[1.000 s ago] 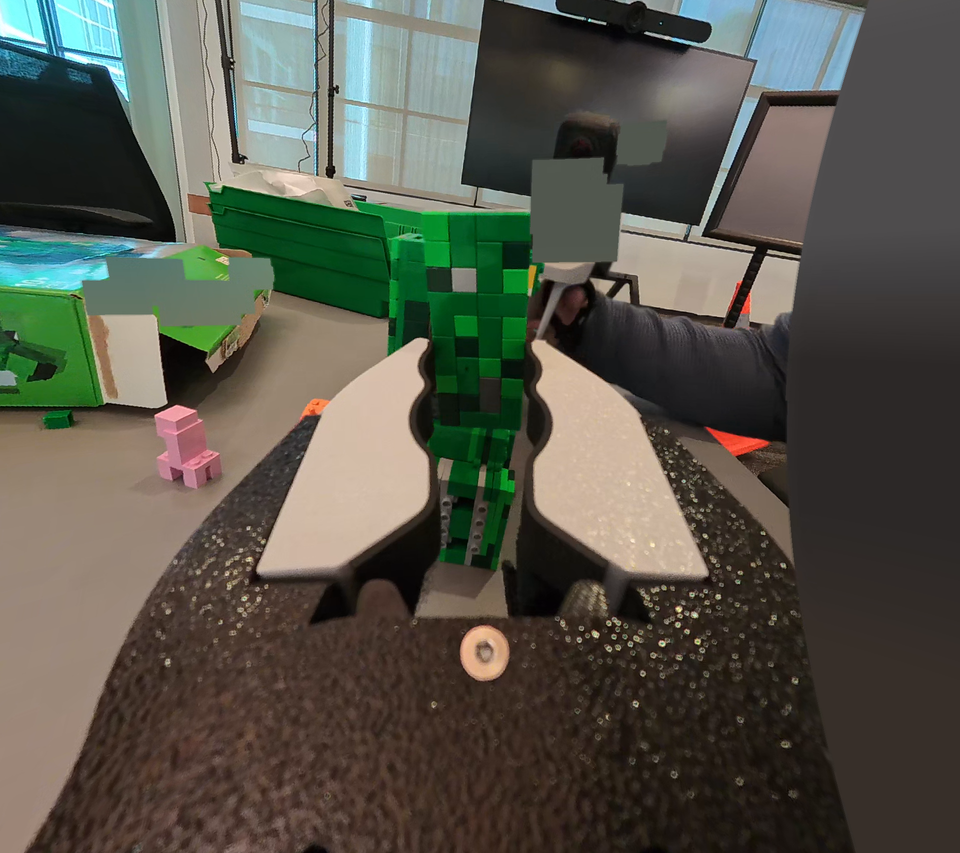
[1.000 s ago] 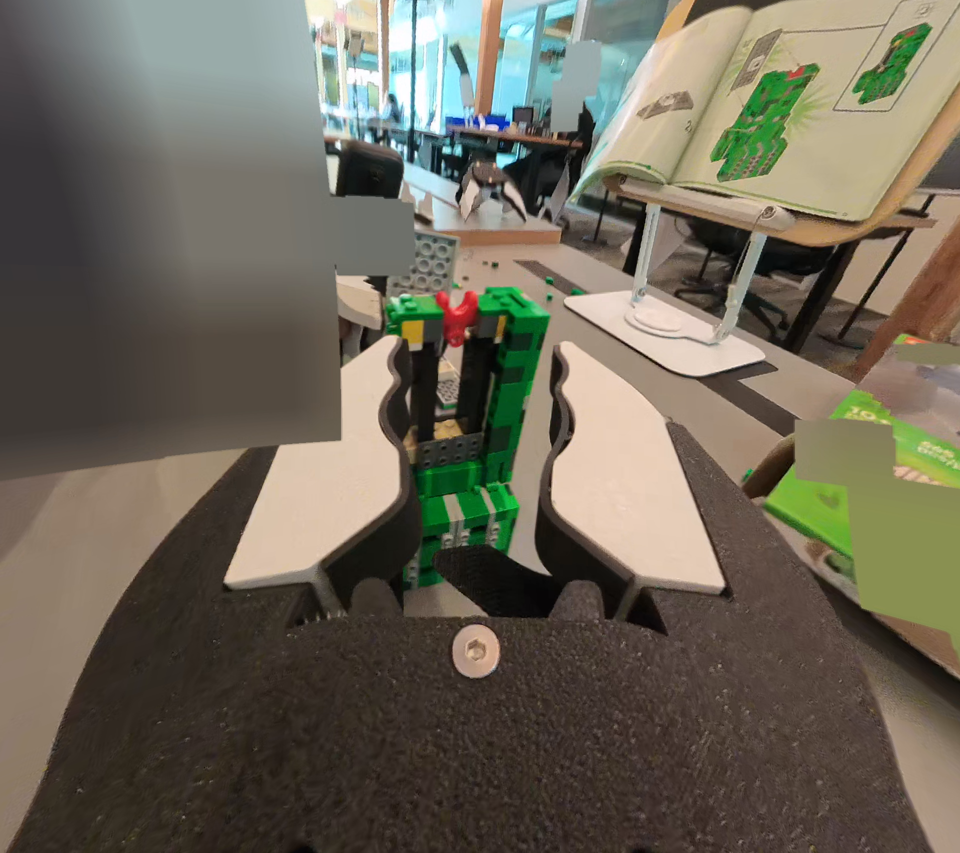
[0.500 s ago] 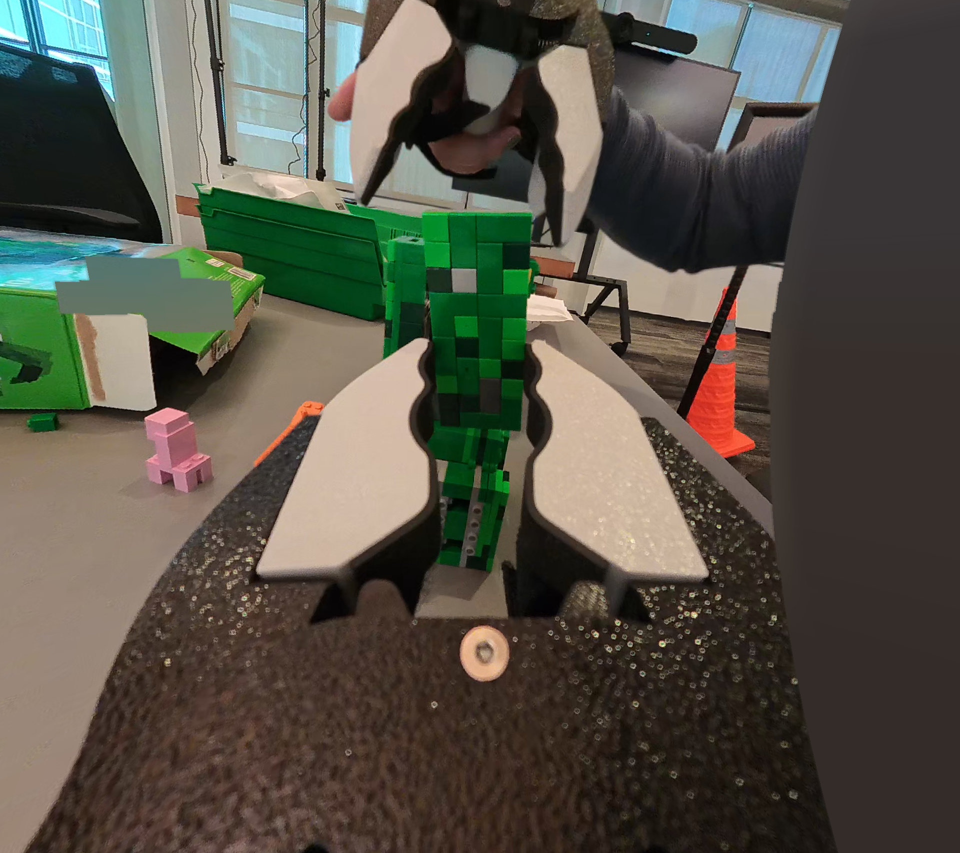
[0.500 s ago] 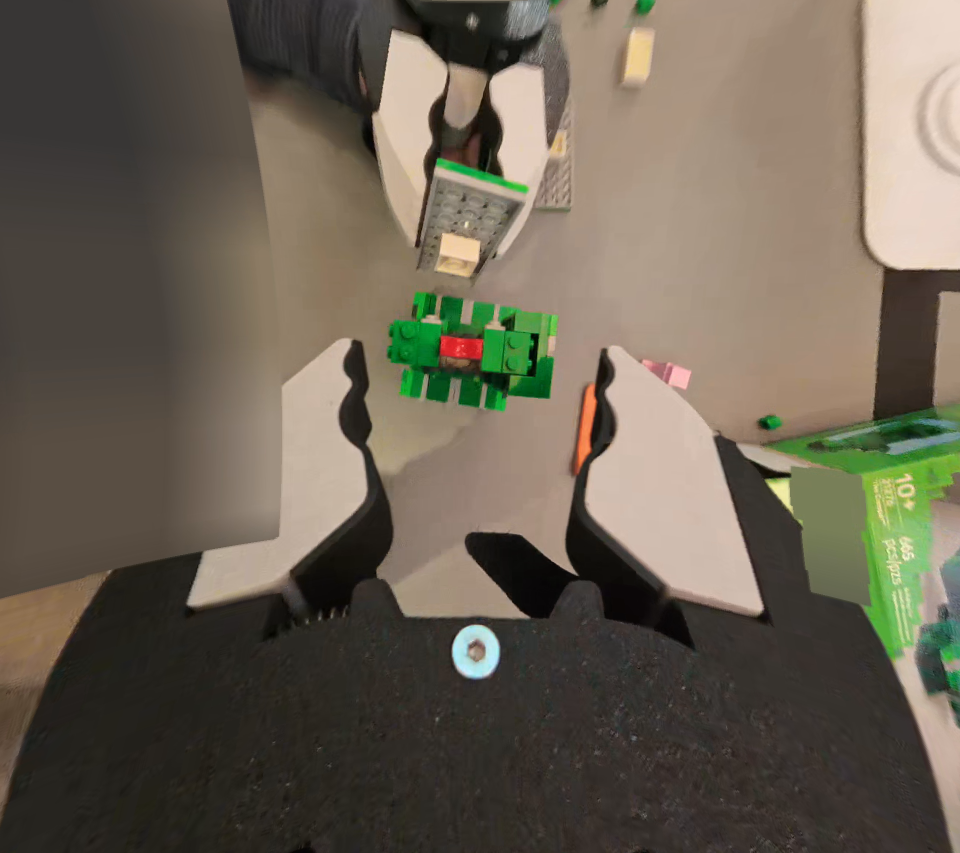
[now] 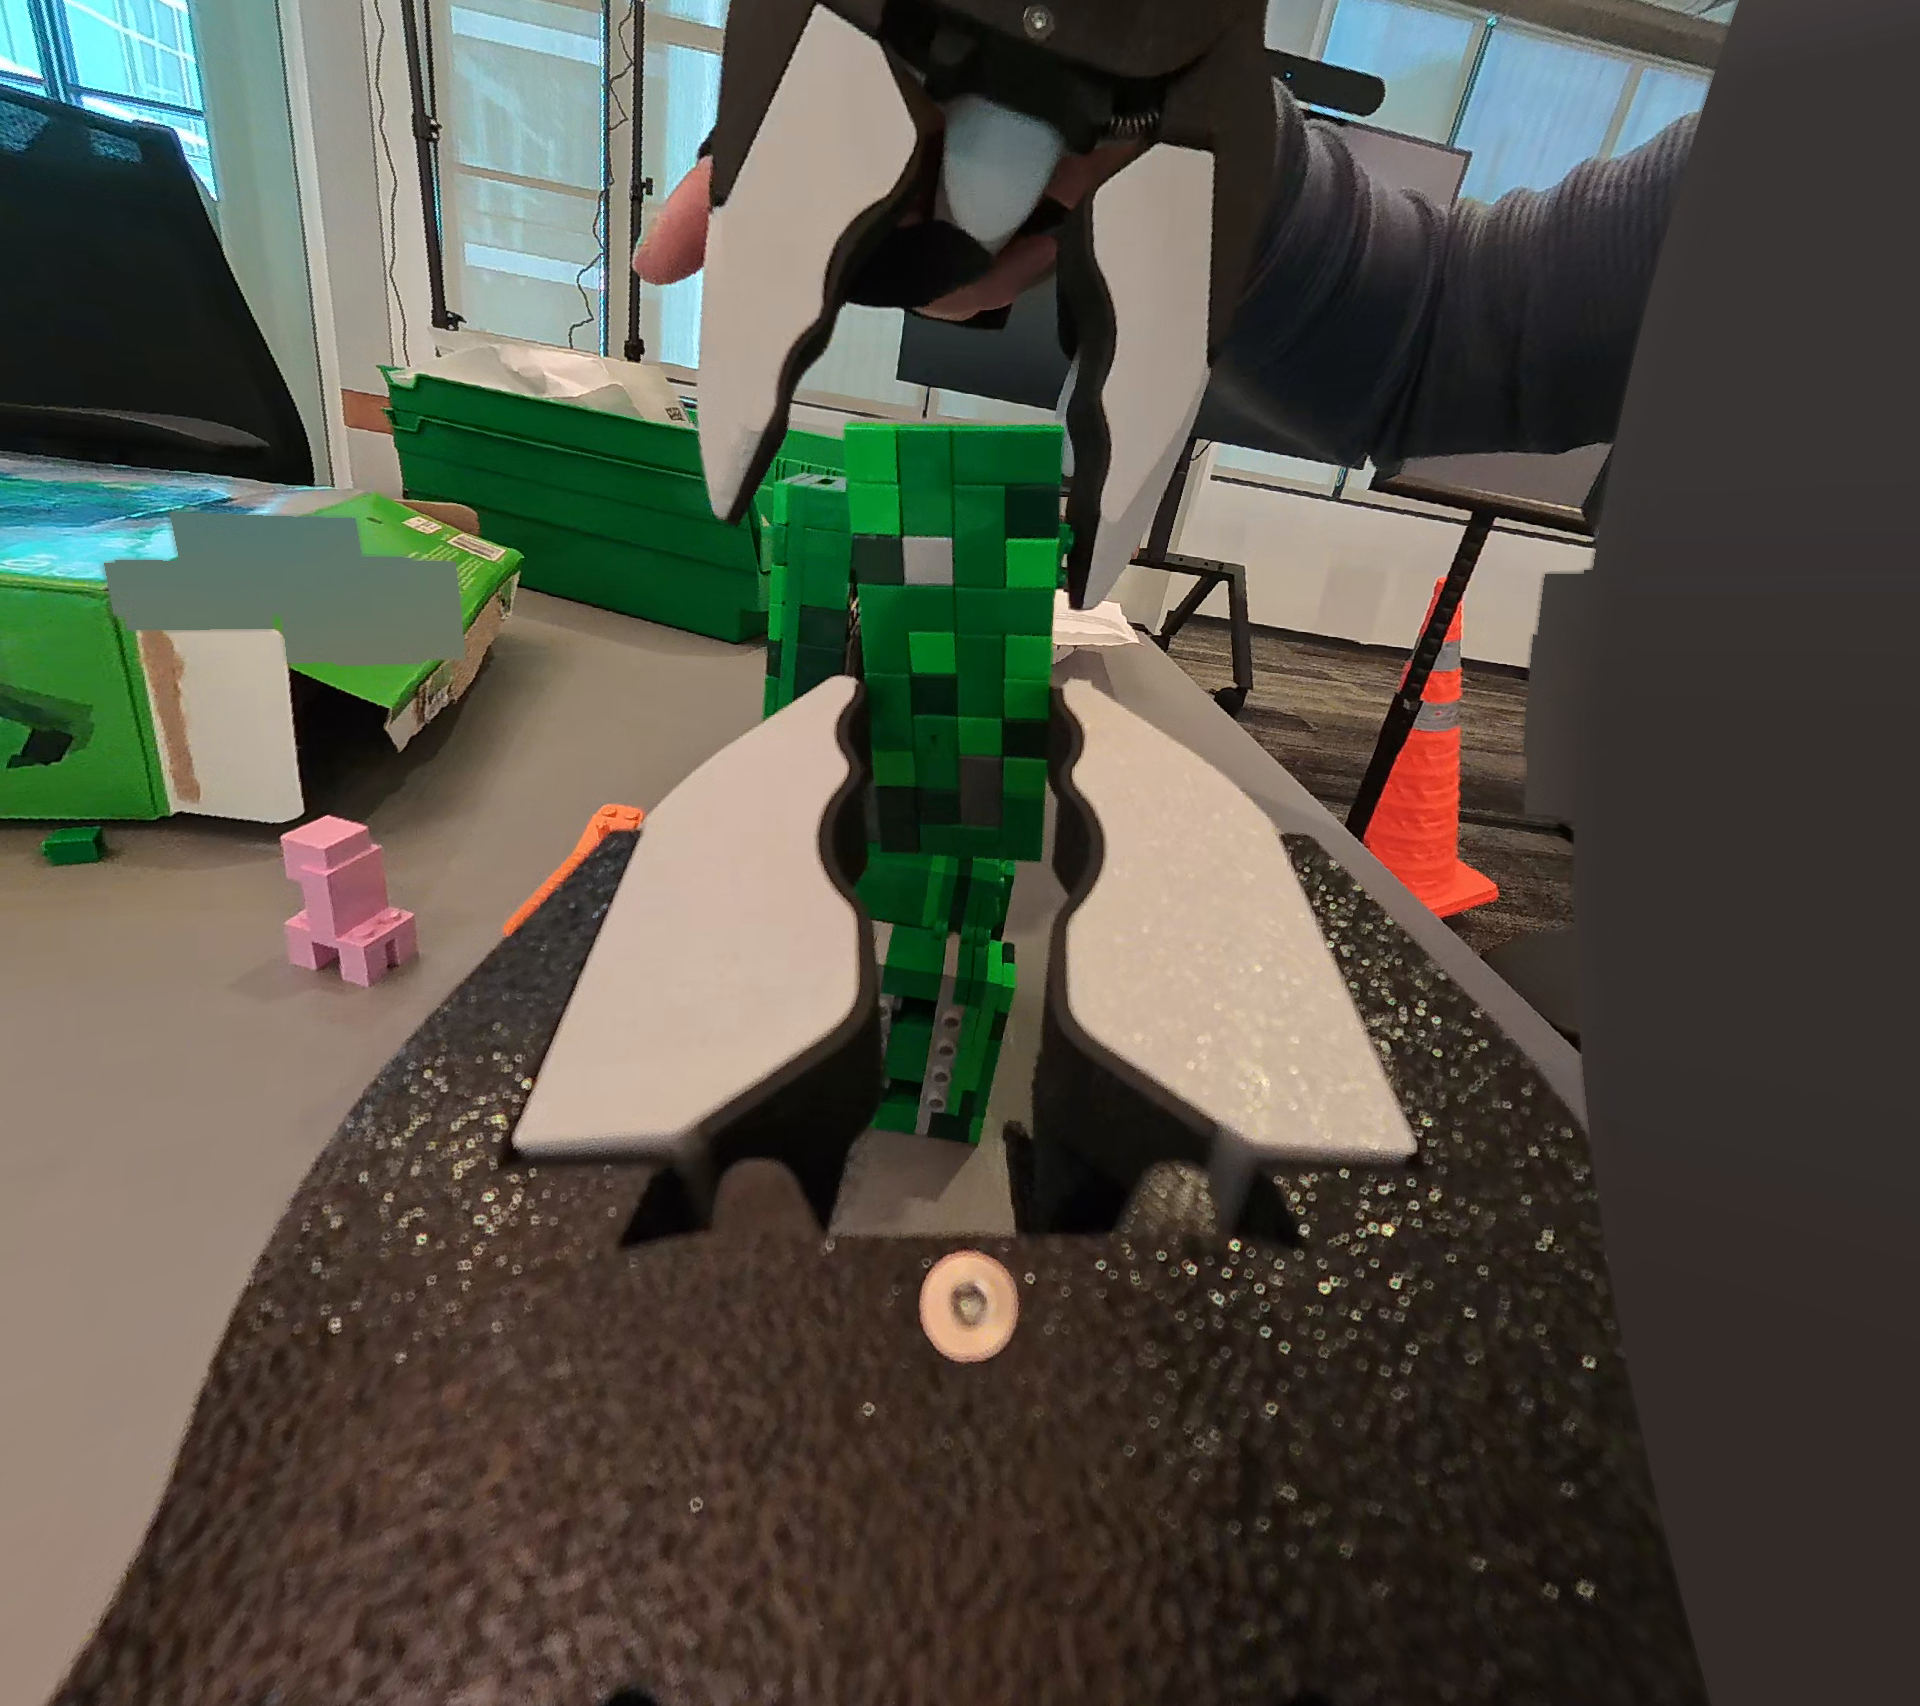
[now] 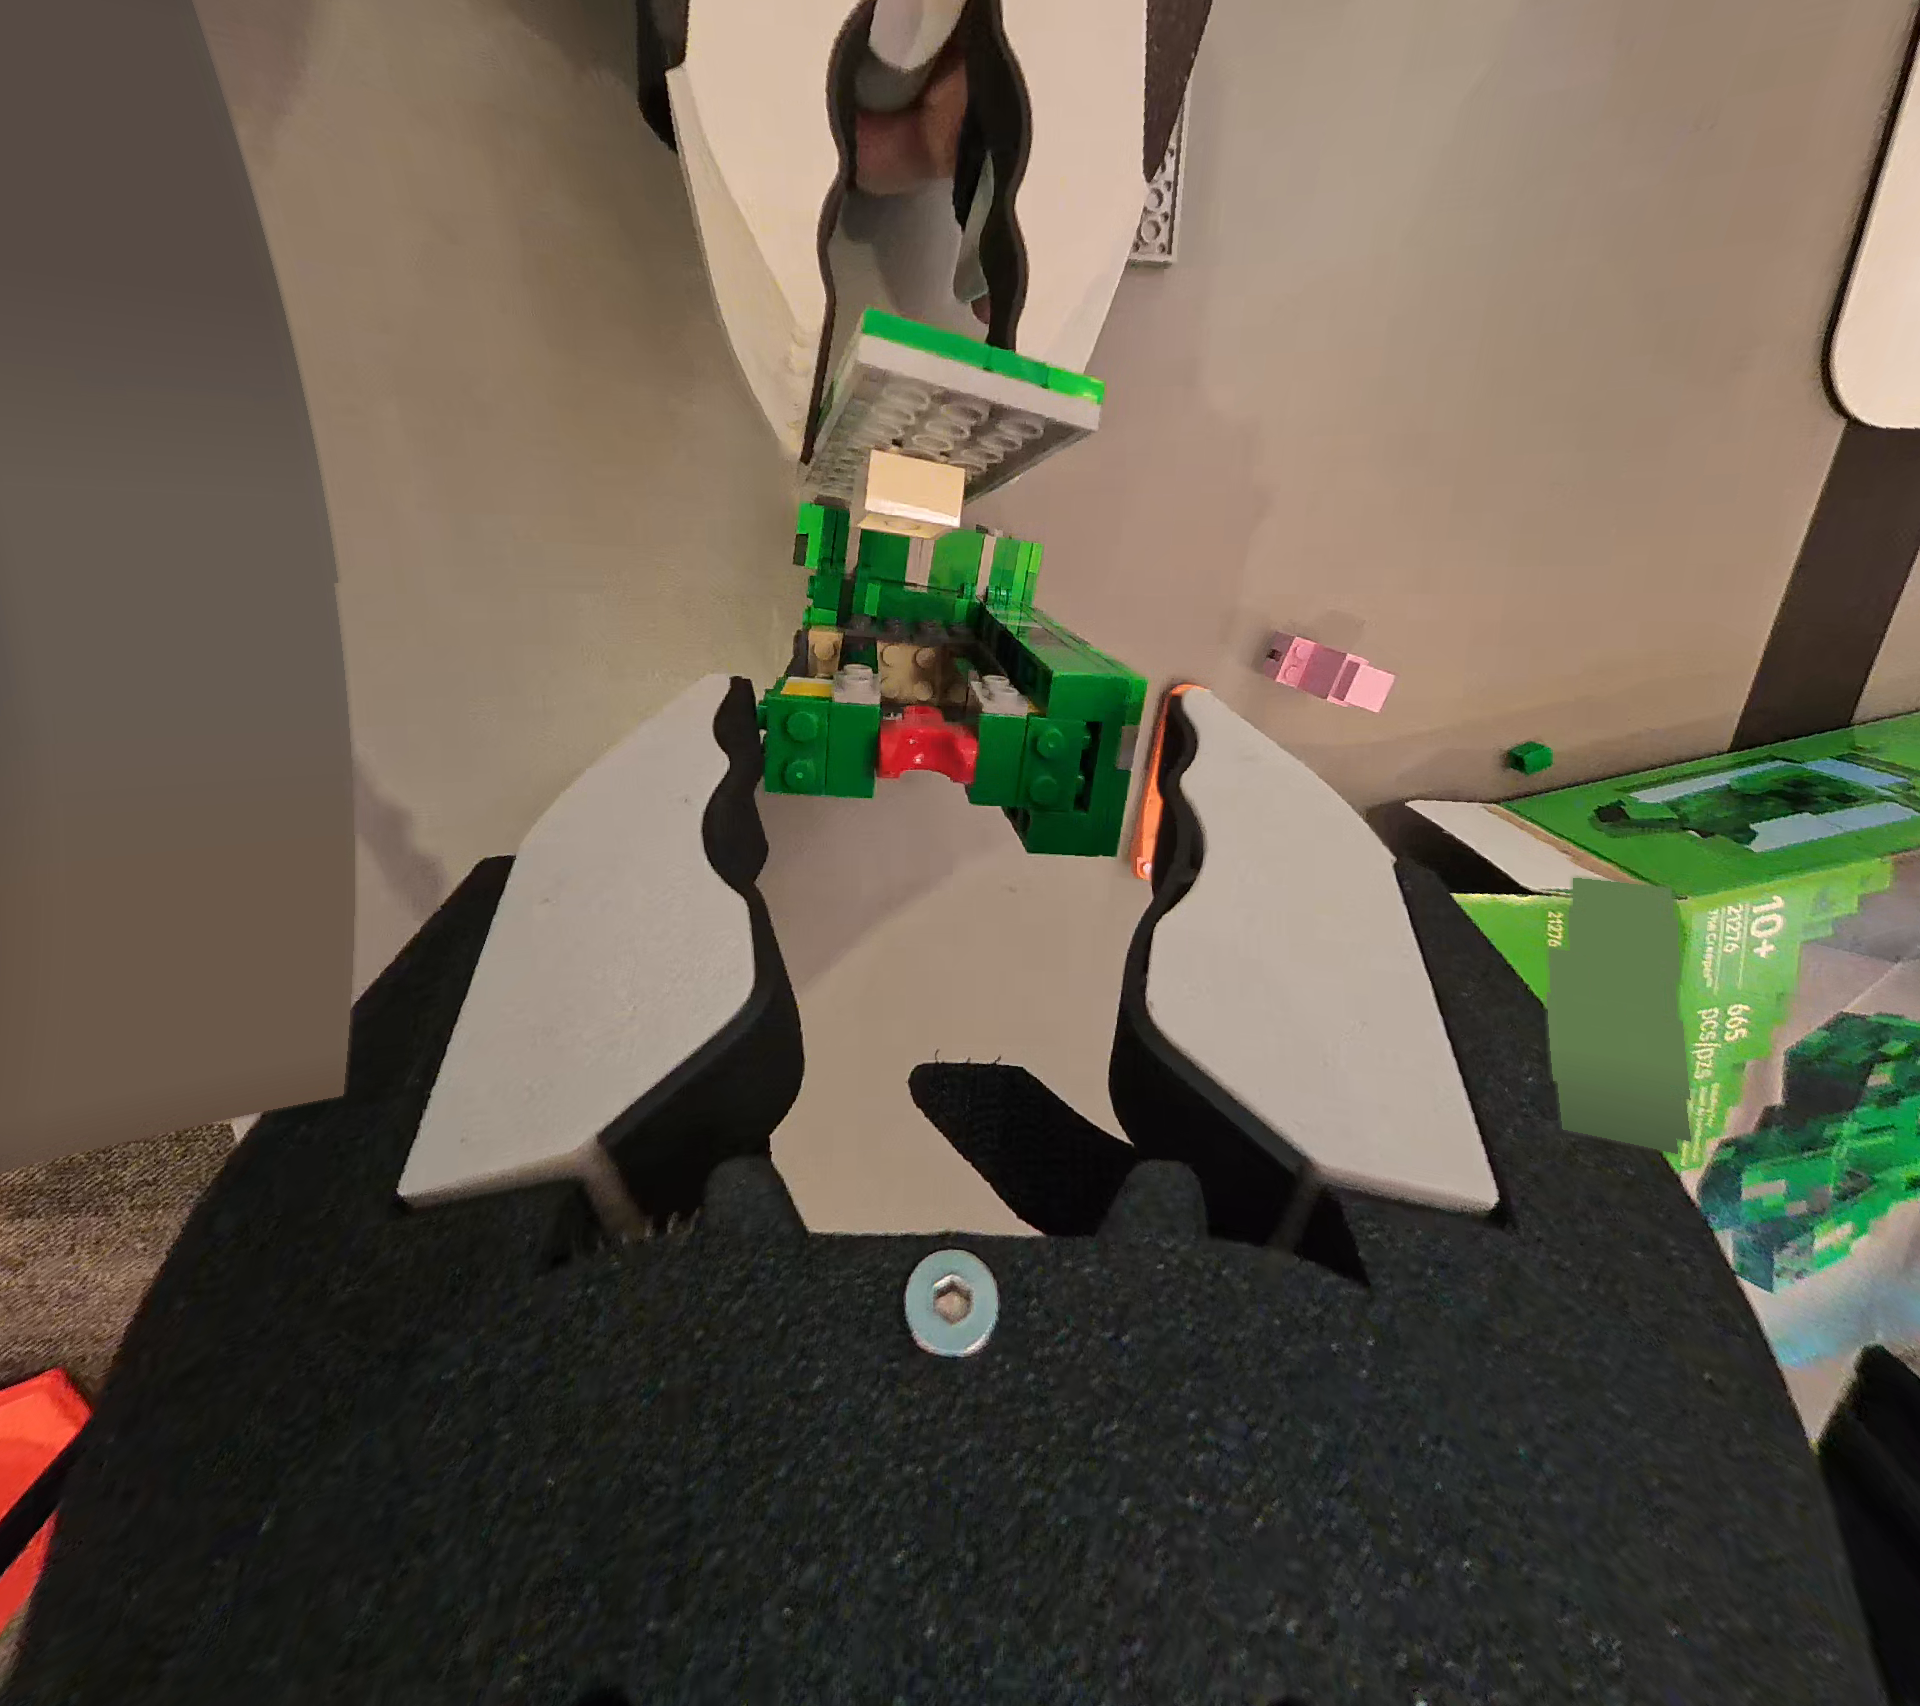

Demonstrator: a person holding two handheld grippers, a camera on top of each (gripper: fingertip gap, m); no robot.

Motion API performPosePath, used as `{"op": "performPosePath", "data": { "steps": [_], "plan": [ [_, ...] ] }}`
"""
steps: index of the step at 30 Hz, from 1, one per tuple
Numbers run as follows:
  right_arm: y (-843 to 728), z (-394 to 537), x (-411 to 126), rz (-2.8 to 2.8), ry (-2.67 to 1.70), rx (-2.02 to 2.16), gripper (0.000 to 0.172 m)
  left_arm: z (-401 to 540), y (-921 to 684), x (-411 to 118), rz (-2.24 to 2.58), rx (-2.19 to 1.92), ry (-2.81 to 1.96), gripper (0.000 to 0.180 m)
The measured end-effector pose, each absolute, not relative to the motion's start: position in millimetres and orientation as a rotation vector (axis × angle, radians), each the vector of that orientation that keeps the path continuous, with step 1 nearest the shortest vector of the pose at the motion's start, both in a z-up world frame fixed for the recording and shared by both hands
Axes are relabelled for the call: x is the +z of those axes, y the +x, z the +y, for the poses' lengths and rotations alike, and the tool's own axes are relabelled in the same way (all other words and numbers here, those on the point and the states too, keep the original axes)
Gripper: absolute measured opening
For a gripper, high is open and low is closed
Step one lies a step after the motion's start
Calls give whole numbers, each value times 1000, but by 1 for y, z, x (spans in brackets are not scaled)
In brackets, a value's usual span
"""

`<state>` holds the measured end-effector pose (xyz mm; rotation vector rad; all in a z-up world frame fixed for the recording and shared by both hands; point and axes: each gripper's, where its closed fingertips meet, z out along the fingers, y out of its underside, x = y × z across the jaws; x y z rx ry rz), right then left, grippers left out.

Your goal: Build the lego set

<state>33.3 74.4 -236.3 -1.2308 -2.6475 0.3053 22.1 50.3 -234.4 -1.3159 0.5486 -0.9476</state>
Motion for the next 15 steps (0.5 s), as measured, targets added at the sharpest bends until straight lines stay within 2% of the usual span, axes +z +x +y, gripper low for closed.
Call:
{"op": "performPosePath", "data": {
  "steps": [3,6,8,12,15],
  "plan": [
    [33,74,-235,-2645,-1229,299,67,50,23,-235,553,-947,-1318,32],
    [34,78,-236,-2635,-1261,251,78,50,23,-235,552,-950,-1317,32],
    [36,80,-237,-2644,-1285,238,79,50,23,-235,552,-950,-1317,32],
    [36,77,-237,-2652,-1301,262,67,49,23,-235,555,-950,-1318,32],
    [36,77,-237,-2641,-1314,255,67,50,23,-235,556,-951,-1317,32]
  ]
}}
